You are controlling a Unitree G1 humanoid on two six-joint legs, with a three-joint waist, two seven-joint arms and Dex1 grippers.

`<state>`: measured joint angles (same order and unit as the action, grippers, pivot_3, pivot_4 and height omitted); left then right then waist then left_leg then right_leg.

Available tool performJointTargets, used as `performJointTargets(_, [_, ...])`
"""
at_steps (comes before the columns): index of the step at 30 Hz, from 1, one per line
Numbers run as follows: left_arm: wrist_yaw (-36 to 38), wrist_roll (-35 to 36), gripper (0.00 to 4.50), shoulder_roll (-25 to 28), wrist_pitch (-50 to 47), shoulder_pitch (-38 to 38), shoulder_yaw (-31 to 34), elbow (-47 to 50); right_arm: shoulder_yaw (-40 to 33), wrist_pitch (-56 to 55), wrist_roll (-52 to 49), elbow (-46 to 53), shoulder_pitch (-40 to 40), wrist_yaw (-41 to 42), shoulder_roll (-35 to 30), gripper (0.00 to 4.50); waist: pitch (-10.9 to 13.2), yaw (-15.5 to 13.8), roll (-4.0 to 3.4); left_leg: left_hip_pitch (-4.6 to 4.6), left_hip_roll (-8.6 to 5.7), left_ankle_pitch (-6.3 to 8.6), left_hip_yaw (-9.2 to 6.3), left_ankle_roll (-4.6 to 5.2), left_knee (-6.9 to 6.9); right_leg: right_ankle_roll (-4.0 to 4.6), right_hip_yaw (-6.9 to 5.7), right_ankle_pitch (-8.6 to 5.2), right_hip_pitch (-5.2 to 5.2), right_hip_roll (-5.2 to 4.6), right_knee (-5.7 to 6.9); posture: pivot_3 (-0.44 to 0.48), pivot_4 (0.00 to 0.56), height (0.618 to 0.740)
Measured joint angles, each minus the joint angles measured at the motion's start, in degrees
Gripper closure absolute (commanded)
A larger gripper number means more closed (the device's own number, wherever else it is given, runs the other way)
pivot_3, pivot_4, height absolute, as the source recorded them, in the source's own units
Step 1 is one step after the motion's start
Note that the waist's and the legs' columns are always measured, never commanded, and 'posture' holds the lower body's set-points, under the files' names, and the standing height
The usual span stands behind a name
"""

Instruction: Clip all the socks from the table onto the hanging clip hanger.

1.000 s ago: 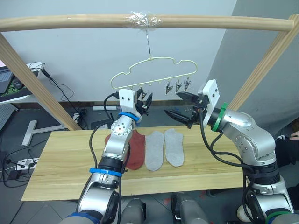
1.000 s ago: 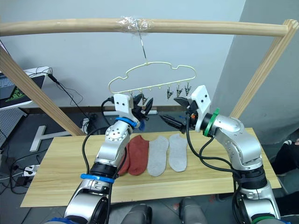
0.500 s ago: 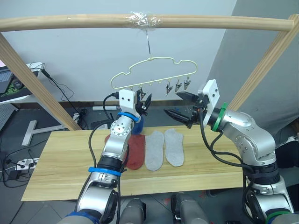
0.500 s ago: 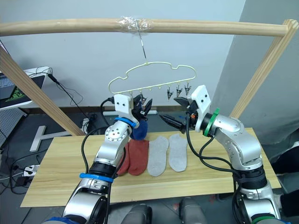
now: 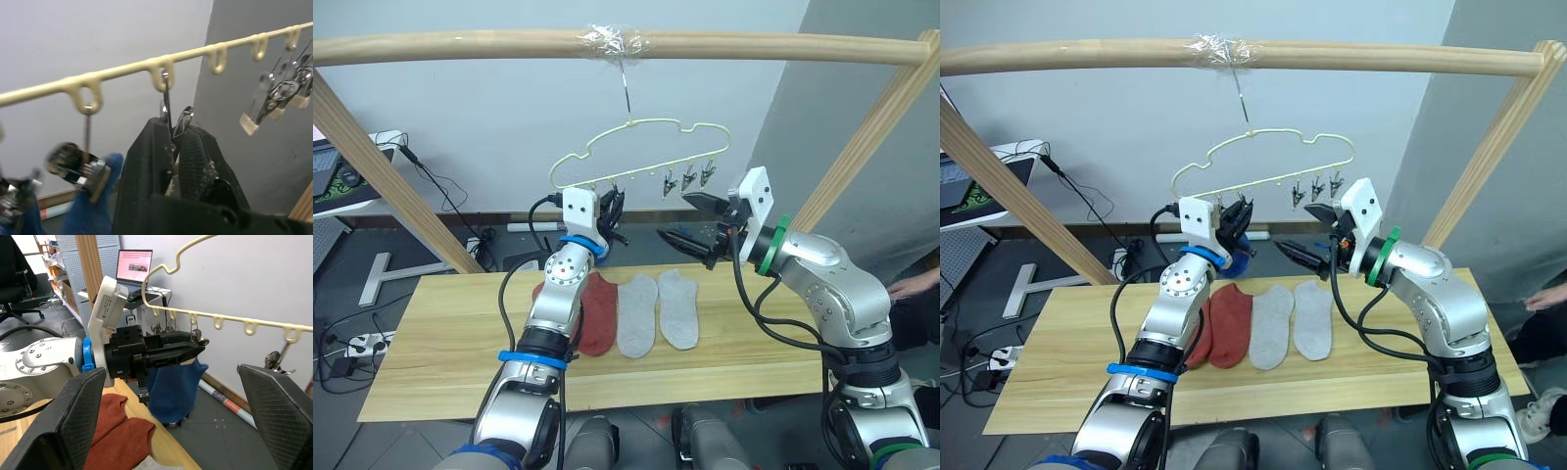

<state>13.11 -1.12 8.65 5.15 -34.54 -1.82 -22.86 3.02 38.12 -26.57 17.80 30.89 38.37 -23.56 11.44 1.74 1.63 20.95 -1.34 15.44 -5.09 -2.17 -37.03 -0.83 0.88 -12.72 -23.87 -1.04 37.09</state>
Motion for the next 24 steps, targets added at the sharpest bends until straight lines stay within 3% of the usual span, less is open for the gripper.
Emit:
performJointTargets(14, [-0.01, 1.00, 4.25, -0.14, -0.87, 0.04, 0.25, 0.10, 0.01, 0.00, 0.00, 0.00, 0.00, -0.01, 0.00, 0.00, 0.00, 0.00, 0.00, 0.00, 0.00, 0.00, 0.00, 0.00, 0.00, 0.01, 0.00, 0.00, 0.00, 0.00, 0.01, -0.051, 0.167, 0.740])
performJointTargets(20, [-0.07, 1.15, 2.33, -0.12, -0.85, 0.05, 0.24, 0.28, 0.02, 0.00, 0.00, 0.00, 0.00, -0.03, 0.00, 0.00, 0.00, 0.00, 0.00, 0.00, 0.00, 0.00, 0.00, 0.00, 0.00, 0.00, 0.00, 0.00, 0.00, 0.00, 0.01, -0.057, 0.164, 0.740])
performJointTargets(24, [-0.08, 1.11, 2.33, -0.12, -0.85, 0.04, 0.21, 0.28, 0.02, 0.00, 0.00, 0.00, 0.00, -0.03, 0.00, 0.00, 0.00, 0.00, 0.00, 0.00, 0.00, 0.00, 0.01, 0.00, 0.00, 0.01, 0.00, 0.00, 0.00, 0.00, 0.01, -0.057, 0.164, 0.740])
